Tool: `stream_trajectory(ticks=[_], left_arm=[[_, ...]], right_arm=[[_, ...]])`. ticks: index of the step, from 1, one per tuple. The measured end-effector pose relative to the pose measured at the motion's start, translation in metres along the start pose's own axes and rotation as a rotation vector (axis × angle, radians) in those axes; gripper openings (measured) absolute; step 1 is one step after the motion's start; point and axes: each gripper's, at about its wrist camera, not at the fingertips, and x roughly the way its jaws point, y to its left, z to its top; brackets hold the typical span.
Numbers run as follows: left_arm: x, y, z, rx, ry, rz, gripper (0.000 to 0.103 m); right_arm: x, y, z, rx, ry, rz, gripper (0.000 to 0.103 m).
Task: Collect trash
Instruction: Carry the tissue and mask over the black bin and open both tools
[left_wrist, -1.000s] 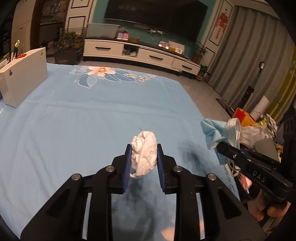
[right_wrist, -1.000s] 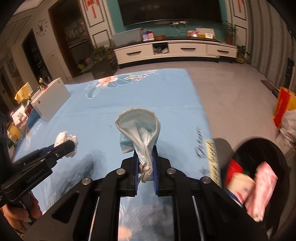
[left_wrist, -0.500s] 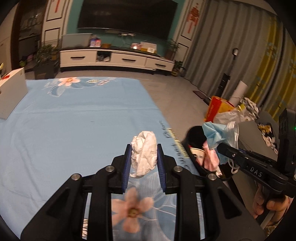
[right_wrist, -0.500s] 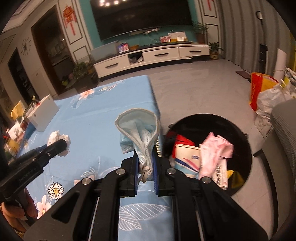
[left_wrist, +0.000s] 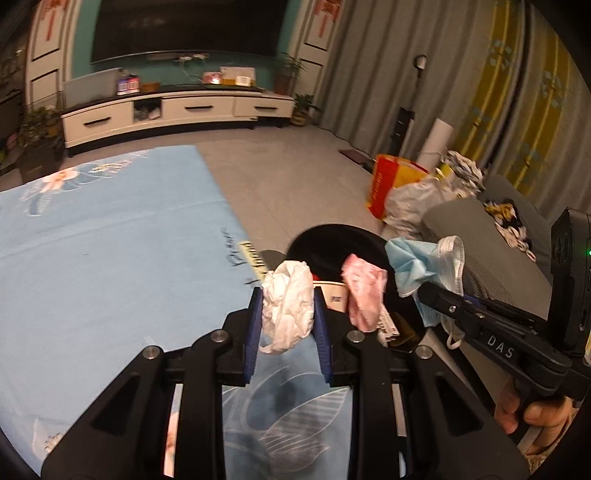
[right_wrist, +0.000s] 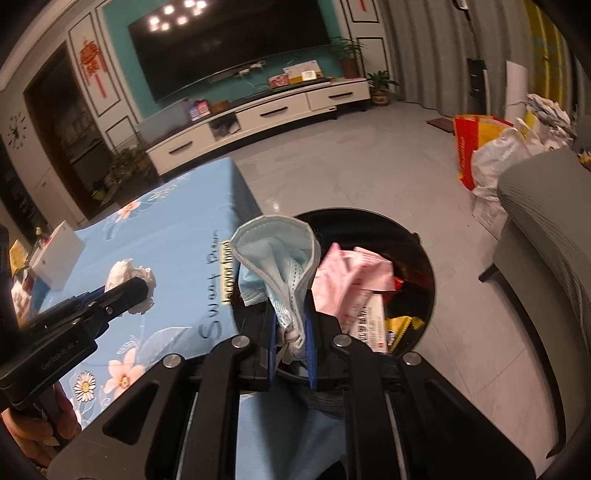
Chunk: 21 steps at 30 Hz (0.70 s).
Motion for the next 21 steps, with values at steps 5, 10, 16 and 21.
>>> stream_trajectory(ticks=[5,10,16,21], left_arm=[[0.029,-0.013,0.004,0.032,0.038,-0.026,0.027],[0.061,-0.028,0.008,0.067,0.081,-0.023,0.028],[0.094,-0.041,0.013,0.106,0.119,-0.026,0.032],[0.117,-0.050,0.014,0.133,0.159,-0.007,0.052]], right_arm=[[0.014,-0.015,-0.002,0.021,0.023,-0.020,0.014],[0.033,-0.033,0.001,0.058,0.041,-0.050,0.014],[0.049,-0.053,0.006,0.081,0.056,-0.070,0.020],[0.066,-0.062,0.009,0.102,0.089,-0.077,0.046]])
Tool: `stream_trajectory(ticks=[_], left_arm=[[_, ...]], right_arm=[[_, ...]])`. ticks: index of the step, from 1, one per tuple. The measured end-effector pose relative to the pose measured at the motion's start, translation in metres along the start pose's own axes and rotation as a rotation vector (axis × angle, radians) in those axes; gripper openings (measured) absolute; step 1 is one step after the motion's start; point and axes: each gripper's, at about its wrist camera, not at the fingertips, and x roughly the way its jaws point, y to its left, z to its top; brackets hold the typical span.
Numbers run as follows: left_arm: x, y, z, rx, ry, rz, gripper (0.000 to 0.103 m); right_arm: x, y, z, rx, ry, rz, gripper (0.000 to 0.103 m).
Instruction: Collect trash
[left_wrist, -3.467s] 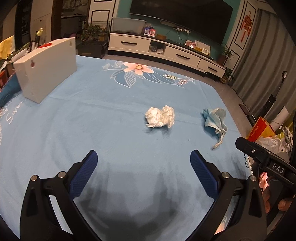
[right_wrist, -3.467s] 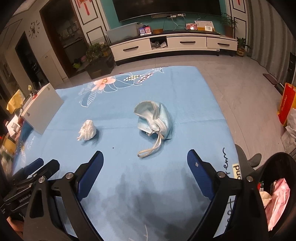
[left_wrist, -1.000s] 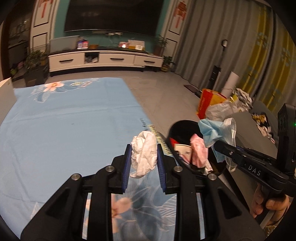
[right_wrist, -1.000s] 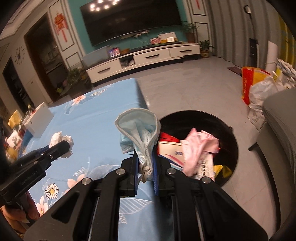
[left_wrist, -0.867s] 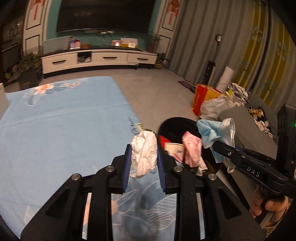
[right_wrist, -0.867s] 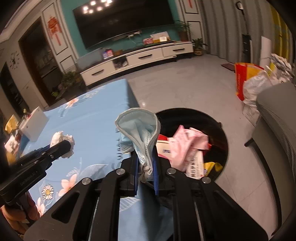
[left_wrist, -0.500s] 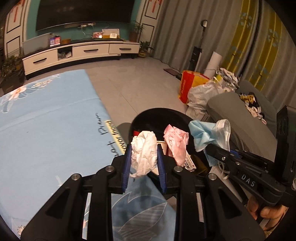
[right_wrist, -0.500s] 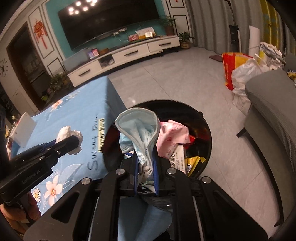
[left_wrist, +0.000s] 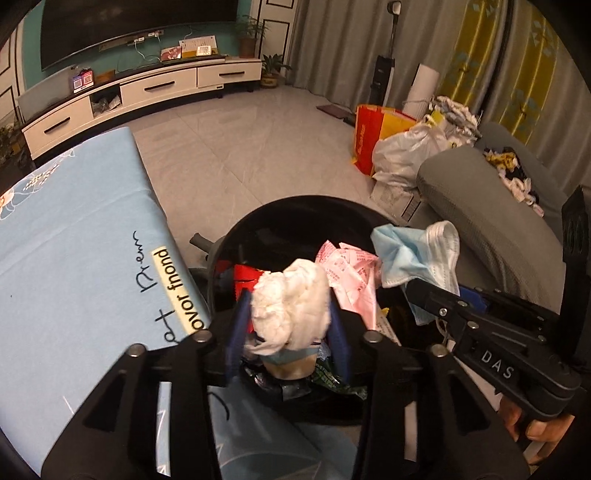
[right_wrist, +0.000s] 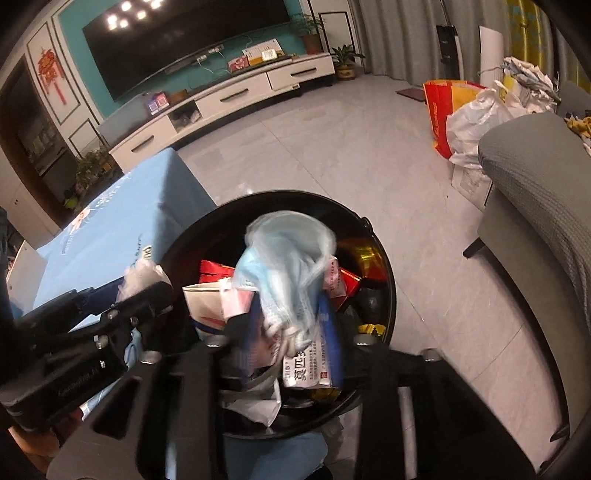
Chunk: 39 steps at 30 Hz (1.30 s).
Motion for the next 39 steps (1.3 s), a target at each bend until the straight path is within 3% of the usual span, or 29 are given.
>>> stream_trajectory(ticks=[1,2,4,8,13,16,25,27,31,39], left_arm=[[0.002,-0.001,0.000,0.003,0.006,0.003,0.058],[0.004,-0.001,0.001,0.004,0.010,0.005,0.066],[0.003,-0.001,0.001,0.004,0.007,0.011,0.070],[-0.012,0.008,0.001,-0.013,0.019,0.039,0.095],[-0.054,0.015,0.004,-0.017,0.014,0.167,0.100],[-0.088,0.019,0.005,-0.021,-0.004,0.157,0.100],[-0.178,0.015,-0.007,-0.025,-0.041,0.296,0.100],[-0.196,0.014,-0.011,-0.048,-0.058,0.291,0.100],[-0.213,0.011,-0.020,-0.067,-0.051,0.263,0.100],[-0.233,0.004,-0.031,-0.071,-0.067,0.285,0.100]], right_arm=[[0.002,-0.001,0.000,0.008,0.006,-0.003,0.053],[0.002,-0.002,0.001,0.018,0.008,-0.005,0.054],[0.000,-0.002,0.002,0.020,0.006,-0.010,0.060],[-0.020,-0.001,0.005,0.026,-0.010,-0.033,0.078],[-0.068,0.011,0.007,-0.003,-0.032,-0.078,0.100],[-0.094,0.021,0.004,-0.022,-0.031,-0.093,0.100],[-0.161,0.051,-0.016,-0.092,-0.047,-0.101,0.100],[-0.172,0.056,-0.021,-0.100,-0.054,-0.096,0.100],[-0.186,0.060,-0.028,-0.107,-0.064,-0.099,0.100],[-0.202,0.068,-0.036,-0.122,-0.079,-0.100,0.100]])
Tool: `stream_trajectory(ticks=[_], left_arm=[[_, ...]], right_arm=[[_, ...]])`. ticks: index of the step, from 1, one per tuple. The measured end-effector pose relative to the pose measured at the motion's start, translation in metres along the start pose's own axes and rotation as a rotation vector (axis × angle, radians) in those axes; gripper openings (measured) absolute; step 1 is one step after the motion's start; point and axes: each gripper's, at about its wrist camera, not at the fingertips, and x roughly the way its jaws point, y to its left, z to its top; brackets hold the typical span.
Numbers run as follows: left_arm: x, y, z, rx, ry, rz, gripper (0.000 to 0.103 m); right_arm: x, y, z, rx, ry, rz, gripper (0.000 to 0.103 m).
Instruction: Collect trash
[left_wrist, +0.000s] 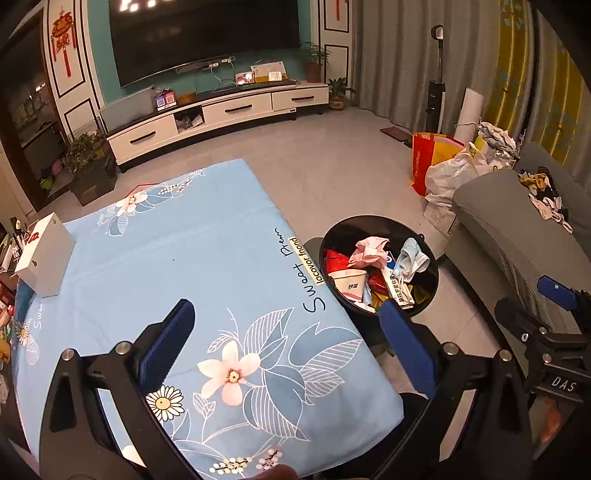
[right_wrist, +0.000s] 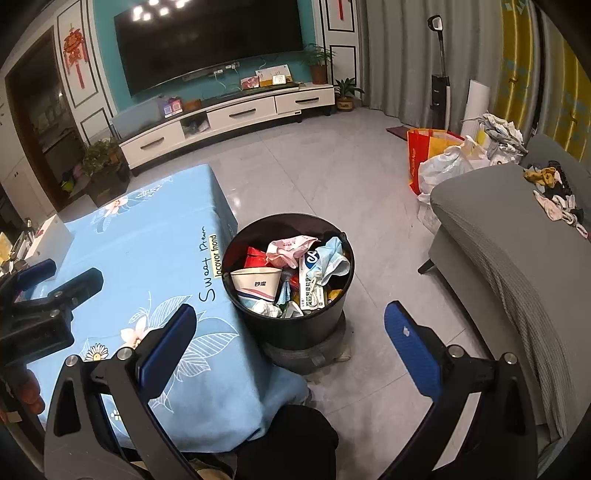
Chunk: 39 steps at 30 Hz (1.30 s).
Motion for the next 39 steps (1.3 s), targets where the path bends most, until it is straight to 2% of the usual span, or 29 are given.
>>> stream_trajectory(ticks=[19,39], left_arm=[[-0.022,-0.001,-0.006,-0.003,-0.028,0.022,0.100],[-0.020,0.001,-0.005,-0.008,-0.027,0.030,0.100]], right_arm=[[-0.010,0.005,-0.002,-0.009,-0.021,0.020,0.100],[-0.007,0.008,0.000,-0.016,-0.013,0.021,0.100]])
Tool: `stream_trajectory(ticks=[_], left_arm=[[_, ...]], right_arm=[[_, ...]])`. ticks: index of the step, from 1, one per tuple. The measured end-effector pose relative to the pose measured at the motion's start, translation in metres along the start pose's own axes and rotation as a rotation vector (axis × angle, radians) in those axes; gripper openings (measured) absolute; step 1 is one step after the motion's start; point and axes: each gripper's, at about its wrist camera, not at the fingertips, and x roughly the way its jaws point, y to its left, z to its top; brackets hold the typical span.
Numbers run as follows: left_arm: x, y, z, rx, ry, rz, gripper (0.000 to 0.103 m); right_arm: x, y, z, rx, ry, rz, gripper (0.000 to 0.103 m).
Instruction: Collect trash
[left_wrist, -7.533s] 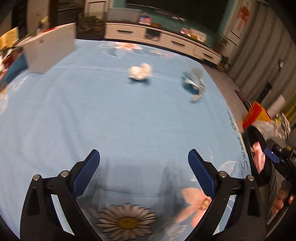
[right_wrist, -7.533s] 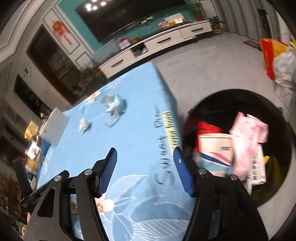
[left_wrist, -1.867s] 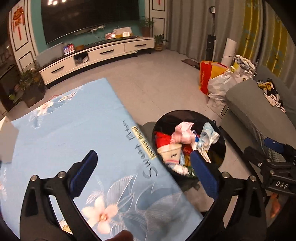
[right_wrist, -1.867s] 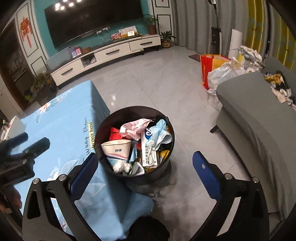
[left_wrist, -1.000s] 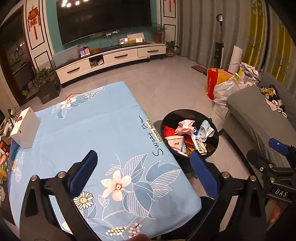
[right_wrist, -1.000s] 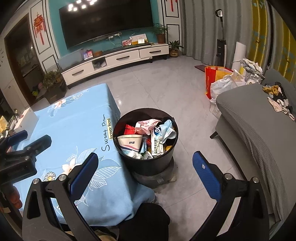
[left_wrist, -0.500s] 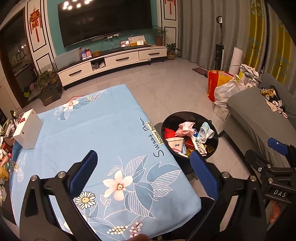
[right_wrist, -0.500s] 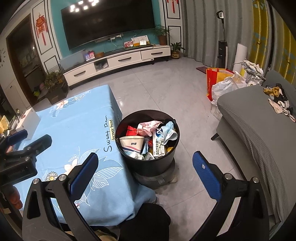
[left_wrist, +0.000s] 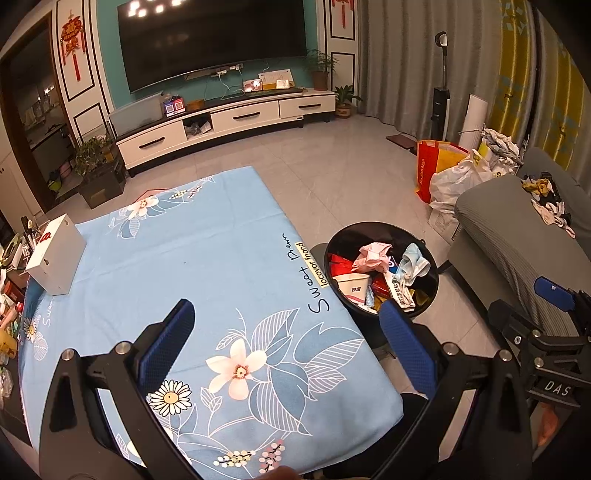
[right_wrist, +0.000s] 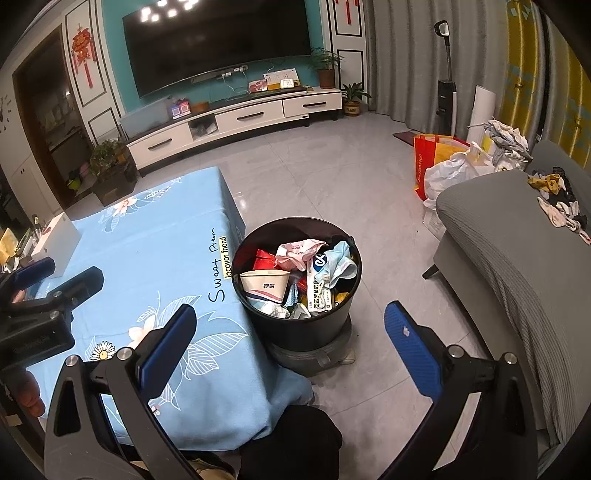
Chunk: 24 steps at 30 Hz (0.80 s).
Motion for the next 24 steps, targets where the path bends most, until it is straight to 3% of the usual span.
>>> stream_trajectory(ticks=[24], left_arm=[[0.0045,0.0053,0.0001,-0.022,0.010,0.007,0.100]], right_arm=[[0.0043,0.0002,-0.0010,-0.005,0.004,0.000,0.100]])
